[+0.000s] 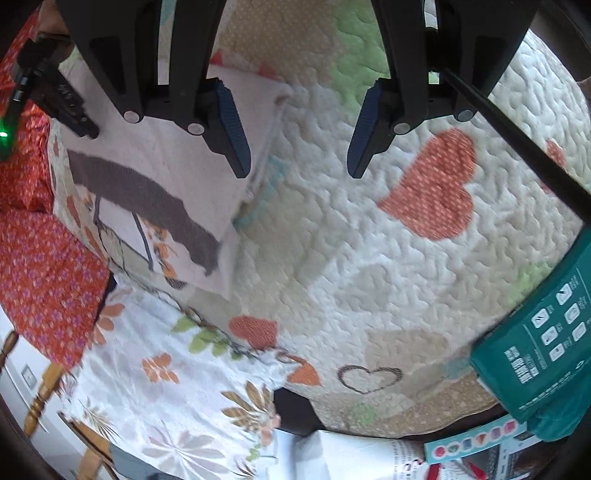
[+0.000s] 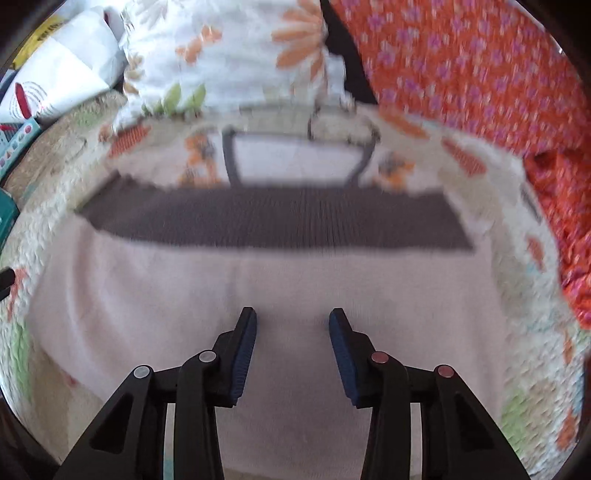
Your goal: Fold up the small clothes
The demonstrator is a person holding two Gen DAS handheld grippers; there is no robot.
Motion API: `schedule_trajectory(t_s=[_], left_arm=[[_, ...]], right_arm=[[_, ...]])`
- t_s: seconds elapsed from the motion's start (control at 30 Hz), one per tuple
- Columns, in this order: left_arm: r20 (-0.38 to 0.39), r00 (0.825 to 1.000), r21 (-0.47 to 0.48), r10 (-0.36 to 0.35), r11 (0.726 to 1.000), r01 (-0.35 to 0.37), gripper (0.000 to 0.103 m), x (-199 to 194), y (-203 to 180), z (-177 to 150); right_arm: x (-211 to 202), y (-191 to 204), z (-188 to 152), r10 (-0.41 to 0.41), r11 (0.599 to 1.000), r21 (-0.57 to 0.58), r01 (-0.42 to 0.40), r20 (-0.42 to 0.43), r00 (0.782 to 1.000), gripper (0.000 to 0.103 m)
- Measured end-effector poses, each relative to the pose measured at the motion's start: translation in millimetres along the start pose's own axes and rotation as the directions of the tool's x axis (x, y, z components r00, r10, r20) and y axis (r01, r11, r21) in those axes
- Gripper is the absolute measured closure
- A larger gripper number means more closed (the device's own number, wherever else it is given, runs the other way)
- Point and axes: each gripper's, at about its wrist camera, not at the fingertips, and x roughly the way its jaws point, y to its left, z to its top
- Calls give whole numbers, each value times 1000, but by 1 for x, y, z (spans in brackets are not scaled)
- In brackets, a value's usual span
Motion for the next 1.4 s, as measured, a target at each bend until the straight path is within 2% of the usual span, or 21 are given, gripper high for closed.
schedule_trajectory(t_s=[0.07,0.17,0.2,0.3,0.4,0.47,0.5,0.6,0.67,0.73,0.87,0.97,1.07,1.13,1.23,1.27,1.37,1.4], left_arm=[[0,1000,-42,-7,999,7,50,-1,9,6],[-3,1000,-111,-16,994,15,50,-2,22,12],[1,1000,-120,-9,993,9,50,-3,24,13],[11,999,-113,34,993,-33,49,-5,27,13],[23,996,-102,88,991,-86,49,-8,32,15],[36,991,-95,126,988,-122,49,-10,36,17],[45,989,-92,140,986,-136,49,-11,38,18],[63,982,-83,178,981,-173,49,-14,42,19],[61,978,-80,198,978,-193,49,-14,44,19],[60,976,-79,207,976,-202,49,-14,45,18],[56,977,-68,204,977,-201,48,-13,42,14],[19,988,-69,152,986,-150,43,-3,36,6],[-47,997,-51,68,996,-70,43,16,20,-4],[-81,996,-13,41,999,-42,43,27,6,-10],[-118,989,107,83,992,-70,43,45,-17,-22],[-140,983,143,120,985,-99,43,53,-22,-26],[-124,980,171,157,976,-135,43,52,-27,-27],[-129,979,162,156,978,-134,43,51,-26,-26]], right_arm=[[-12,12,11,40,999,-1,-40,46,998,60],[-1,56,31,124,991,-49,-123,27,992,69],[6,68,35,128,990,-66,-127,18,992,73],[34,119,49,126,982,-144,-125,-4,992,74],[64,163,62,152,973,-173,-155,-32,988,77],[76,185,64,129,970,-205,-132,-31,991,82],[82,197,66,94,966,-241,-92,-5,996,83],[87,207,74,60,952,-298,-63,-20,998,84],[76,199,81,88,956,-278,-96,-40,995,84],[56,185,81,130,962,-240,-129,-12,992,83],[19,162,59,145,964,-227,-135,28,989,79],[-5,140,27,173,959,-232,-163,24,985,65],[-17,109,-5,145,962,-236,-137,17,989,65],[-17,76,-21,103,975,-198,-98,13,995,65],[-7,11,-38,65,996,-56,-67,-27,998,65],[-4,-16,-44,50,999,5,-49,-31,998,65],[-5,-86,-63,78,984,161,-71,-37,996,83],[-8,-98,-66,36,983,184,-27,-45,998,82]])
